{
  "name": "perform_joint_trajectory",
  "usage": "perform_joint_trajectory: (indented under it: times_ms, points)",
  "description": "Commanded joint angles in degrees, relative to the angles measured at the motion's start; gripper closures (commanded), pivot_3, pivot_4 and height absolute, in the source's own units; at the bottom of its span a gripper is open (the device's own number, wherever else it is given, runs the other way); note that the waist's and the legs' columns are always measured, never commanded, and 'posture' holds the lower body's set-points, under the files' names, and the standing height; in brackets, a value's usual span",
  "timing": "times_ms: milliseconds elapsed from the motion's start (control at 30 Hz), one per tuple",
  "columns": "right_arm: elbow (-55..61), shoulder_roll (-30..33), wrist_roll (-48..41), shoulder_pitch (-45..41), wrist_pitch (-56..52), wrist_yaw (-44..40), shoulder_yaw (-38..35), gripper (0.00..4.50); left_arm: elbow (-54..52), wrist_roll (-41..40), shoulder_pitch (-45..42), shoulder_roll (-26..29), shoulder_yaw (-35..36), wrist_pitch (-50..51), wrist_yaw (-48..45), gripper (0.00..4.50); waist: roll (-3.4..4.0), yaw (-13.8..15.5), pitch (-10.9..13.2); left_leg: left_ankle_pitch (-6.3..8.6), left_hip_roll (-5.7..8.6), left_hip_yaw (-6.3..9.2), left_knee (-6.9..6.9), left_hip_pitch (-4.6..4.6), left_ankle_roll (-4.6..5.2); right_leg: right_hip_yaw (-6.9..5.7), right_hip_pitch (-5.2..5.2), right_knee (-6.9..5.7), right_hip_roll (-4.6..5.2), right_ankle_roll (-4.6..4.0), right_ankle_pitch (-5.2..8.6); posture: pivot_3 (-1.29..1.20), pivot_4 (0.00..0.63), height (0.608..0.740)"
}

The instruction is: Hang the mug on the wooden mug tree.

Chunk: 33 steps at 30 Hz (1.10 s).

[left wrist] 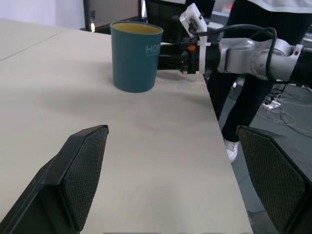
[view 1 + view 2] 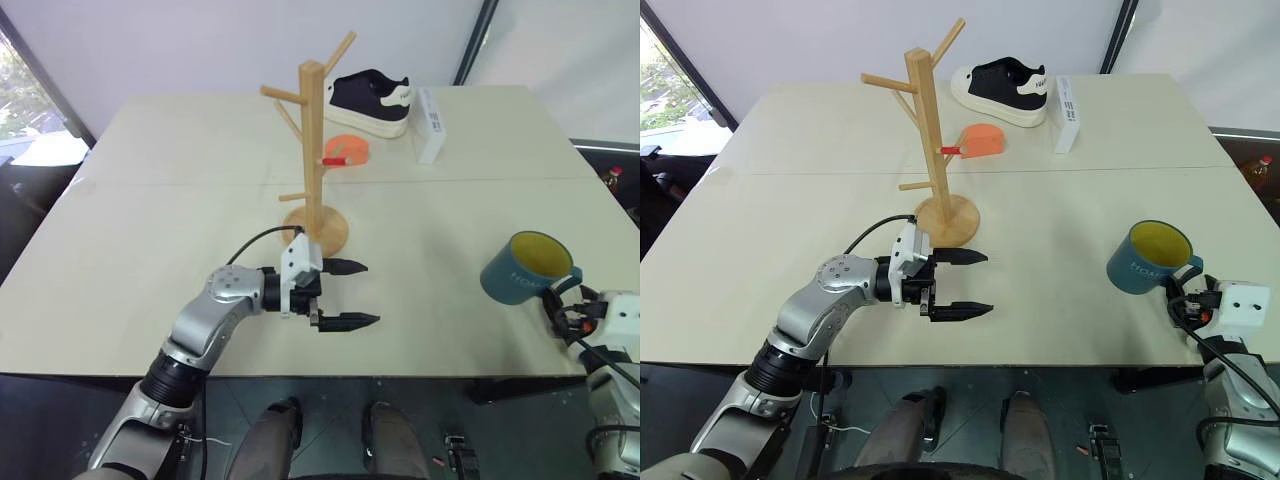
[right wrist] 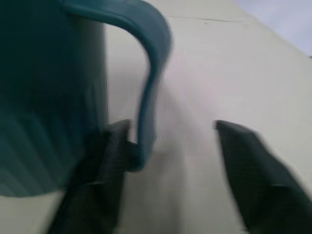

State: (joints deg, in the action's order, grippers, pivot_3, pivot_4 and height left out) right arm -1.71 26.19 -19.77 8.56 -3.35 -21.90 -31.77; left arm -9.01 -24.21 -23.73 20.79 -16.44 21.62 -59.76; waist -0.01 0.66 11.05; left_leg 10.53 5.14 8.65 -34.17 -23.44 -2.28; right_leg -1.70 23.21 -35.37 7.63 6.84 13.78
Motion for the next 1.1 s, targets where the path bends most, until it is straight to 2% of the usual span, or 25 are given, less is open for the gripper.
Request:
perform_joint_trajectory:
  times_ms: [33, 100, 267, 400, 433, 467, 500, 600, 733, 833, 967, 1100]
  points:
    - [0.71, 0.79, -0.99, -0.24, 0.17, -0.97, -0.30, 3.52, -1.85, 0.03, -0.03, 0.58, 1.37, -0.73, 0.47, 0.00, 0.00, 0.01, 0.00, 0.00, 0.00, 0.00, 0.00, 0.00, 0.00, 0.00, 0.00, 0.00, 0.00, 0.00, 0.00, 0.00, 0.150, 0.740]
    - [1.09, 0.71, -1.03, -0.28, 0.32, -1.55, -0.07, 4.44, -1.84, -0.04, 0.06, 0.85, 1.54, -0.81, 0.74, 0.00, 0.00, 0.01, 0.00, 0.00, 0.00, 0.00, 0.00, 0.00, 0.00, 0.00, 0.00, 0.01, 0.00, 0.00, 0.00, 0.00, 0.150, 0.740]
    - [6.97, 1.65, -1.48, -0.08, -0.83, -3.65, 2.18, 4.44, -1.55, -0.26, 0.44, 1.84, 2.72, -0.69, 1.34, 0.00, 0.00, -0.14, 0.00, 0.00, 0.00, -0.03, 0.00, 0.02, 0.00, 0.03, 0.00, -0.01, 0.00, 0.01, -0.01, 0.00, 0.150, 0.740]
    - [17.41, 7.72, 1.55, -0.34, -3.80, -8.49, 8.78, 4.44, -1.50, -1.02, 1.54, 3.51, 6.08, -0.51, 2.53, 0.00, 0.04, -0.47, 0.01, 0.00, -0.03, -0.10, 0.00, 0.03, 0.00, 0.10, 0.06, -0.07, -0.01, 0.02, -0.01, 0.00, 0.150, 0.740]
    - [21.03, 10.40, 1.59, -2.53, -5.72, -9.82, 10.77, 4.44, -1.23, -2.07, 1.94, 4.07, 8.29, -0.01, 3.16, 0.00, 0.02, -0.43, 0.01, 0.00, -0.04, -0.11, 0.00, 0.03, 0.00, 0.10, 0.05, -0.07, -0.01, 0.02, -0.01, 0.00, 0.150, 0.740]
    - [24.92, 14.17, 1.46, -8.36, -8.85, -11.78, 14.34, 4.44, -0.38, -3.49, 2.57, 5.15, 11.79, 0.04, 3.48, 0.00, 0.02, -0.69, 0.05, 0.00, -0.04, -0.11, 0.00, 0.03, 0.00, 0.10, 0.05, -0.07, -0.01, 0.02, -0.01, 0.00, 0.150, 0.740]
    - [27.57, 16.79, 1.31, -12.61, -11.24, -13.11, 16.84, 4.44, 0.20, -4.48, 3.03, 5.92, 14.21, 0.06, 3.68, 0.00, 0.23, -1.88, 0.21, 0.00, -0.08, -0.14, -0.02, 0.05, -0.01, 0.12, 0.05, -0.08, -0.03, 0.01, -0.01, 0.00, 0.150, 0.740]
    - [29.11, 20.56, 1.80, -26.33, -16.98, -16.46, 25.14, 4.44, 1.86, -6.13, 3.32, 8.02, 19.16, -0.63, 3.64, 0.00, 0.05, -1.80, 0.22, 0.00, -0.22, -0.50, -0.06, 0.04, 0.01, 0.19, 0.24, -0.09, 0.00, -0.01, -0.22, 0.00, 0.150, 0.740]
    - [25.05, 20.17, 4.19, -40.65, -20.13, -19.90, 33.39, 4.44, 1.50, -8.89, 3.21, 9.10, 23.75, -0.20, 4.00, 0.00, -0.26, -0.39, 0.20, 0.02, -0.69, -0.43, 0.02, -0.09, -0.03, -0.13, 0.20, 0.13, -0.28, -0.09, -0.24, 0.00, 0.150, 0.740]
    - [17.01, 17.49, 7.10, -51.83, -18.41, -23.64, 39.27, 4.44, -2.95, -12.94, 4.73, 10.22, 27.27, 2.43, 4.91, 0.00, -0.35, -0.27, 0.27, 0.10, -0.62, -0.56, 0.02, -0.27, -0.04, 0.00, 0.36, 0.27, -0.25, -0.28, -0.40, 0.00, 0.150, 0.740]
    - [10.52, 15.59, 9.71, -57.30, -15.79, -26.67, 42.13, 4.44, -6.55, -14.62, 6.70, 11.05, 28.81, 3.74, 6.90, 0.00, -0.41, -0.02, 0.27, 0.08, -0.56, -0.60, -0.04, -0.85, -0.04, 0.06, 0.93, 0.23, -0.24, 0.07, -0.64, 0.00, 0.150, 0.740]
    - [7.65, 14.82, 11.14, -59.00, -14.01, -28.88, 42.77, 4.44, -8.22, -15.19, 7.99, 11.26, 29.60, 3.93, 8.56, 0.00, -0.40, -0.26, 0.27, 0.07, -0.58, -0.62, -0.03, -0.90, -0.05, 0.08, 1.05, 0.16, -0.28, 0.19, -0.74, 0.00, 0.150, 0.740]
